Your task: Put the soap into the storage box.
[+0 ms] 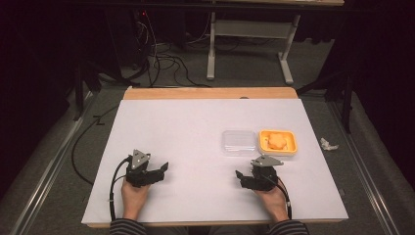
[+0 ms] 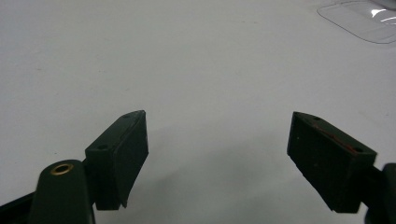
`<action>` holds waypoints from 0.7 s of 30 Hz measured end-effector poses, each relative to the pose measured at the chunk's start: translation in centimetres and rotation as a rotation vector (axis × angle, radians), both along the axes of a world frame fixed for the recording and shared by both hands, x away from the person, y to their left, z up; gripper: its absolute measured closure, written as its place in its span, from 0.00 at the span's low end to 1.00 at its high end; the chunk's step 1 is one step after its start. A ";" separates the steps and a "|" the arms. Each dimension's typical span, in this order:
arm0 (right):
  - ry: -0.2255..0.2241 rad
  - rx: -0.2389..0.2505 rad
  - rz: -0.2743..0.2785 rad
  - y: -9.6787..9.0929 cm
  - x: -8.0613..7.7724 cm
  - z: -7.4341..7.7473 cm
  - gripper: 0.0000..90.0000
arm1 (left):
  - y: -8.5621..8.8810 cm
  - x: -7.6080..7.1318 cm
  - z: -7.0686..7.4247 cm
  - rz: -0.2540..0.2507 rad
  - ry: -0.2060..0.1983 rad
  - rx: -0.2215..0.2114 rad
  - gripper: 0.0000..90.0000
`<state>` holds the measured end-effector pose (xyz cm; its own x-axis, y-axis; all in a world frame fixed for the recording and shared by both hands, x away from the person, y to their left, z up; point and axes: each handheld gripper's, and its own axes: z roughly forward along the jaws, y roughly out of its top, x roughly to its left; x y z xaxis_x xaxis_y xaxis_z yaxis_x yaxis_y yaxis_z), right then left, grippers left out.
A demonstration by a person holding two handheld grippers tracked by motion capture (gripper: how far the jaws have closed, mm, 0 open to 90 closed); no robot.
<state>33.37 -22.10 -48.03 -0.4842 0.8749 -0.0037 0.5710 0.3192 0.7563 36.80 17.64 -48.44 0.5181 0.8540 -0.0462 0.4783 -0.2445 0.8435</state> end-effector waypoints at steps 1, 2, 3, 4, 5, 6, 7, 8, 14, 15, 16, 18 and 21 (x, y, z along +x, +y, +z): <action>-0.005 -0.011 0.004 0.1 0.0 -0.1 0.29 | 0.0 0.0 0.0 0.001 0.000 0.000 0.23; -0.006 -0.017 0.007 0.2 0.0 -0.1 0.29 | 0.0 0.0 0.0 0.000 0.001 0.000 0.23; -0.006 -0.022 0.011 0.2 0.0 -0.1 0.29 | 0.0 0.0 0.0 0.000 0.001 0.000 0.23; -0.007 -0.021 0.011 0.2 0.0 0.0 0.29 | 0.0 0.0 0.0 0.000 0.001 0.000 0.23; -0.010 -0.019 0.014 0.1 0.0 0.0 0.29 | 0.0 0.0 0.0 0.000 0.001 0.000 0.23; -0.011 -0.016 0.012 0.1 0.0 -0.1 0.29 | 0.0 0.0 0.0 0.000 0.001 0.000 0.23; -0.010 -0.016 0.012 0.1 0.0 -0.1 0.29 | 0.0 0.0 0.0 0.000 0.001 0.000 0.23; -0.009 -0.018 0.012 0.1 0.0 -0.1 0.29 | 0.0 0.0 0.0 0.000 0.001 -0.001 0.23; -0.002 -0.046 0.004 0.5 0.0 -0.2 0.29 | 0.0 0.0 0.0 -0.001 0.000 -0.003 0.23; 0.005 -0.050 0.001 0.5 0.1 -0.2 0.29 | 0.0 0.0 0.0 0.001 -0.002 -0.002 0.23; 0.006 -0.055 0.001 0.5 0.1 -0.3 0.29 | 0.0 0.0 0.0 0.002 -0.003 -0.002 0.23; 0.009 -0.054 -0.014 0.5 0.1 -0.3 0.29 | 0.0 0.0 0.0 0.001 -0.004 -0.002 0.22; 0.005 -0.060 -0.020 0.6 0.1 -0.3 0.29 | 0.0 -0.1 0.0 0.000 -0.003 -0.001 0.22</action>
